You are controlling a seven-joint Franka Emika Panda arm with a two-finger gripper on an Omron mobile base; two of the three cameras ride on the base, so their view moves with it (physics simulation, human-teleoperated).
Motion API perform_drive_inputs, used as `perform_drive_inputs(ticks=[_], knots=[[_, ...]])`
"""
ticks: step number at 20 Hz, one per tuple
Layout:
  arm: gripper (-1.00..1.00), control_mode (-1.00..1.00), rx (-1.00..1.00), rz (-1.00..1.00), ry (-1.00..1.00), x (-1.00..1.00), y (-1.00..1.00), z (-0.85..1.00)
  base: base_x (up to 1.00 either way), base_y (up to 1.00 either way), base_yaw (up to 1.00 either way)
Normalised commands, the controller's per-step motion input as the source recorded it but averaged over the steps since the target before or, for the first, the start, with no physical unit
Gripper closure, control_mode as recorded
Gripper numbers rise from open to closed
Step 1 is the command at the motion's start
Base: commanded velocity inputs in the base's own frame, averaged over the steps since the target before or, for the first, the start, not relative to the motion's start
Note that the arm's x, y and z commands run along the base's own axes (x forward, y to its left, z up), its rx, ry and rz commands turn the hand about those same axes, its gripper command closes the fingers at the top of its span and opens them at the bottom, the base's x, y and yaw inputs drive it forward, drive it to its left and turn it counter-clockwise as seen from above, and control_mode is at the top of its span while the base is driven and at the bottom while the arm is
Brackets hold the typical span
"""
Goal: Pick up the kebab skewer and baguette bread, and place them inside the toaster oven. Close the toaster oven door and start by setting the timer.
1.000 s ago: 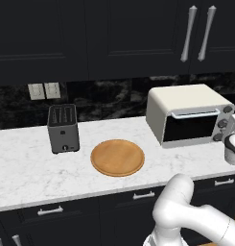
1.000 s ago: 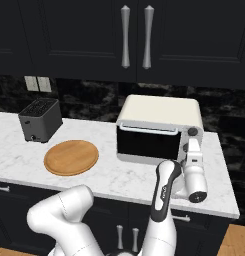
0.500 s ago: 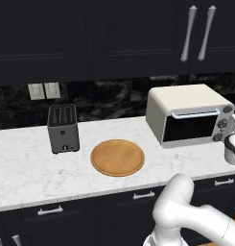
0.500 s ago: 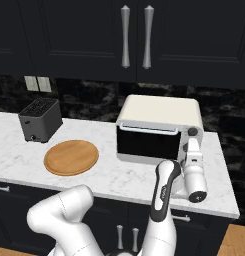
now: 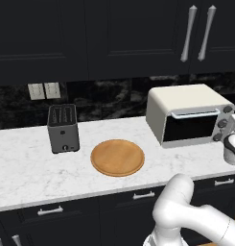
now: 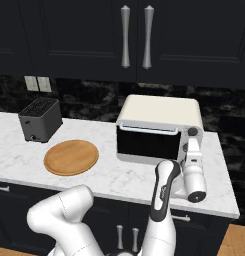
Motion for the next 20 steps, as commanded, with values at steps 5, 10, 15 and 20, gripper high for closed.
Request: perform_drive_inputs(ticks=[5, 10, 15, 20], knots=[[1.0, -1.0, 0.09, -0.02, 0.0, 0.15, 0.23, 0.22, 0.0, 0.0, 0.0], [1.0, -1.0, 0.14, -0.04, 0.0, 0.14, 0.18, 0.27, 0.0, 0.0, 0.0], [1.0, -1.0, 0.19, -0.04, 0.0, 0.14, 0.02, 0.1, 0.0, 0.0, 0.0], [1.0, -1.0, 0.21, -0.03, 0.0, 0.11, 0.0, 0.0, 0.0, 0.0, 0.0]])
